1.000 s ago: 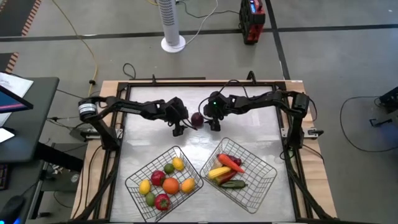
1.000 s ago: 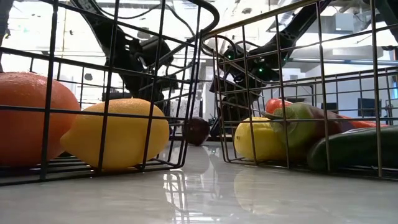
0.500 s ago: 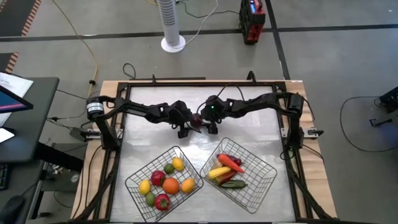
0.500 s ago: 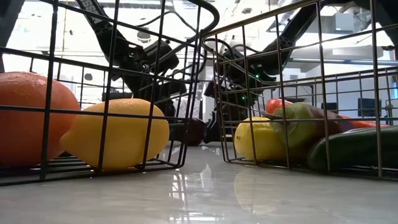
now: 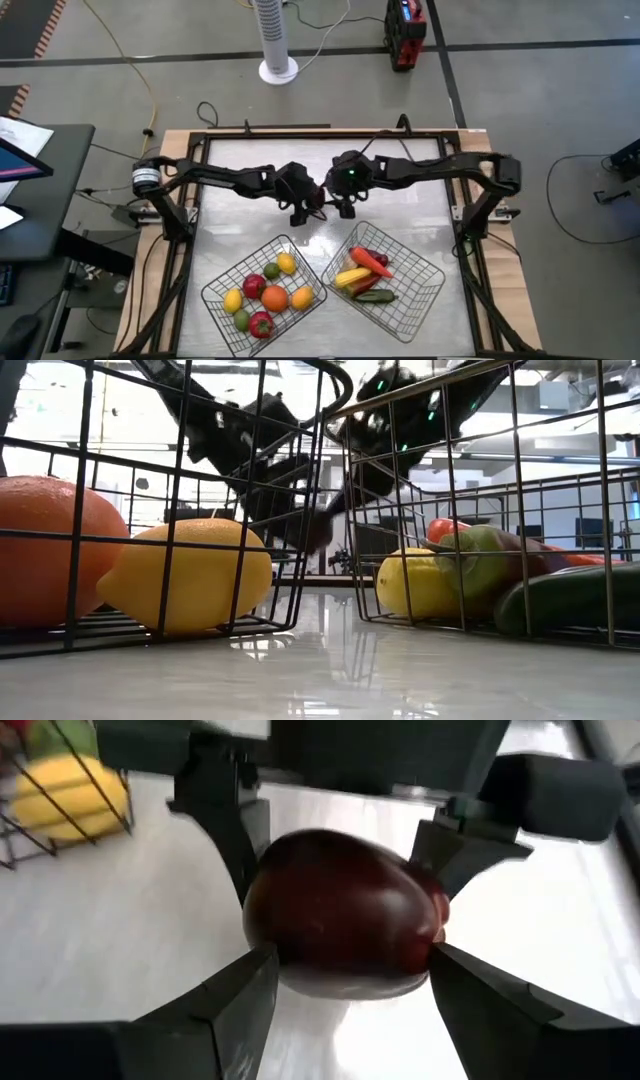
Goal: Sort produce into baskets
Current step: Put the red apple into the black basket
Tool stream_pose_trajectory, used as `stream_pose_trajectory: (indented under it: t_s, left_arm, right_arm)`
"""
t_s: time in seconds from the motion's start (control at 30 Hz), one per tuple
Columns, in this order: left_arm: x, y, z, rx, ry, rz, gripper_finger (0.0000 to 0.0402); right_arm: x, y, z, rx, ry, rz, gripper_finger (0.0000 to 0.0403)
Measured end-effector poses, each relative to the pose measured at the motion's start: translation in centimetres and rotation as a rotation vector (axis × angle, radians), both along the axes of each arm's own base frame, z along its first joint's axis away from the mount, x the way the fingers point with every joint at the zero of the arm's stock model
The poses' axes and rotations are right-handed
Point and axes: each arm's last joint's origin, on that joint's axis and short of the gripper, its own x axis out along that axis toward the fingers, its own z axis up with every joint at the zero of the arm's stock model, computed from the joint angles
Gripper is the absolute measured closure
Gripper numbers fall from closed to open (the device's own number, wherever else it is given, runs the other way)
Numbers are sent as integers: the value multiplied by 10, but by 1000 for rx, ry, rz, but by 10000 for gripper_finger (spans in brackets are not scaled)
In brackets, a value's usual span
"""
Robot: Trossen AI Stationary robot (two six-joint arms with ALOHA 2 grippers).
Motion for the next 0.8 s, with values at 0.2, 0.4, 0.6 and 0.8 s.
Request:
stream_pose_trajectory:
  t_s: [0.2,0.4,0.6,0.8]
  left_arm:
    - [4,-13,45,26,-91,-38,85]
    - [11,-38,75,34,-180,-103,85]
    - [21,-68,96,15,-270,-174,85]
    - [27,-93,113,-29,-358,-221,85]
  right_arm:
    - [-21,19,39,2,-24,-27,117]
    - [-42,48,66,28,-24,-43,117]
    - [-62,83,82,47,-11,-26,117]
    - [-71,118,85,88,3,-10,117]
